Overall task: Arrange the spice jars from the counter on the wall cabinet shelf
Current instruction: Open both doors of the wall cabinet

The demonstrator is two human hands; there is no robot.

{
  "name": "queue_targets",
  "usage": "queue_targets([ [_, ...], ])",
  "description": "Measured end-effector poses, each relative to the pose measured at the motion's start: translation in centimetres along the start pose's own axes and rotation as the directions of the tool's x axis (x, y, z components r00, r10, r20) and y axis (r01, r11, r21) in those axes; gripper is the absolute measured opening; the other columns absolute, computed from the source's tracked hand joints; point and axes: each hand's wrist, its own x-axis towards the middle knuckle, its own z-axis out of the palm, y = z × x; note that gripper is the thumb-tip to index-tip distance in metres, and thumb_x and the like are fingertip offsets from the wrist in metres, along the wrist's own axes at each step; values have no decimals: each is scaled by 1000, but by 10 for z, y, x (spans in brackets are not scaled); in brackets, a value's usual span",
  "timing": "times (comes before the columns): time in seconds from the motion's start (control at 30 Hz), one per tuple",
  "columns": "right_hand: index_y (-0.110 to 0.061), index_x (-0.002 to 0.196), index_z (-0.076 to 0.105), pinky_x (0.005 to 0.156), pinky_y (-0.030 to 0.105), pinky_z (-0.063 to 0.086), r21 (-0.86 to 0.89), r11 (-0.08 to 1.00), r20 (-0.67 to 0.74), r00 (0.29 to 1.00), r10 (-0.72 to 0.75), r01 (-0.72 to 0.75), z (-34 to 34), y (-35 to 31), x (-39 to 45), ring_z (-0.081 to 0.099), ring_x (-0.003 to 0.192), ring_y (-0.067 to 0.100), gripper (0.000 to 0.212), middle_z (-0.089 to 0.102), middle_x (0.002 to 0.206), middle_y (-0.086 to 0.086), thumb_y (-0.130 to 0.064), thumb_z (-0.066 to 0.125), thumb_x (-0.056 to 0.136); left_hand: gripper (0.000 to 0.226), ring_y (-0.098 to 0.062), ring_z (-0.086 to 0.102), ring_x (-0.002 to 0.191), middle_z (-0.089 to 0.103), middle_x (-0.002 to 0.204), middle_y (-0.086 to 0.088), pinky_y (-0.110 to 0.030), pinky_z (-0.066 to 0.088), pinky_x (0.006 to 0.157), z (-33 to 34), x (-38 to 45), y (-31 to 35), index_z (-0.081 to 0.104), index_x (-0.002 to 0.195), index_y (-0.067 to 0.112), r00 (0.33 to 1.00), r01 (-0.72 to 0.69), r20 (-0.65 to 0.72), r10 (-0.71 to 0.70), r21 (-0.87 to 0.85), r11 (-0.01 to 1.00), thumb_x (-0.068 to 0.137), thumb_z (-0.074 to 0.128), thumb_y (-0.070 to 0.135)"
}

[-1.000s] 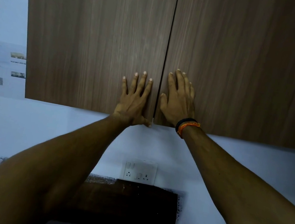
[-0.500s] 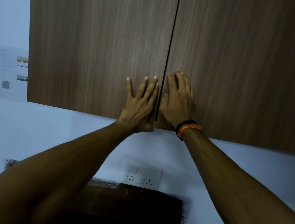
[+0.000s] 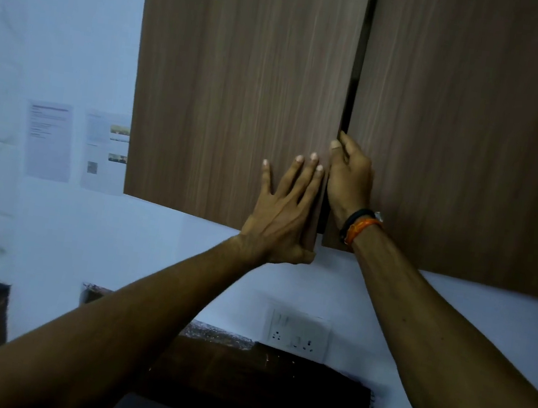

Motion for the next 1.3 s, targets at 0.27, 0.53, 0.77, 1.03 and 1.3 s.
queue_targets([
  [0.27, -6, 126, 62, 100, 47, 53, 330, 944, 18, 1000, 0, -6, -1, -42, -26, 64, 115, 20, 28, 67, 122, 8, -16, 48, 104, 123, -33, -14, 153, -13, 166, -18, -67, 4, 119, -44, -12, 14, -5, 157, 0, 955, 241, -120, -273, -225, 944, 77, 42, 81],
  [0.53, -6, 149, 41, 109, 44, 48, 554, 829, 177, 963, -204, 74, 12, -106, -38, 55, 132, 20, 45, 54, 146, 10, -12, 46, 105, 105, -28, -5, 155, -6, 168, -14, -61, 18, 120, -101, -68, -3, 3, 159, 3, 939, 161, -217, -267, -407, 899, 79, 64, 34],
  [0.77, -7, 154, 32, 111, 12, 34, 592, 786, 139, 937, -320, 180, 53, -156, -52, 36, 138, -1, 56, 36, 160, 6, -26, 50, 104, 99, -21, 11, 155, 5, 168, -11, -50, 40, 113, -150, -114, -22, 10, 159, 4, 932, 104, -283, -224, -384, 917, 78, 67, 17],
  [1.03, -15, 158, 26, 118, 42, 37, 673, 701, 252, 819, -516, 236, 104, -187, -68, 41, 143, 10, 60, 39, 159, 0, -31, 47, 104, 92, -18, 18, 154, 14, 165, -17, -16, 41, 106, -190, -168, -61, 20, 155, -3, 900, 84, -384, -207, -313, 946, 74, 64, -4],
  [1.3, -18, 158, 27, 124, 42, 26, 624, 705, 175, 819, -546, 337, 188, -230, -103, 23, 152, 12, 70, 26, 165, 1, -45, 51, 98, 88, -16, 22, 152, 17, 163, -21, -9, 36, 105, -235, -225, -115, 19, 154, -7, 872, 260, -377, -312, -183, 948, 76, 61, -2],
])
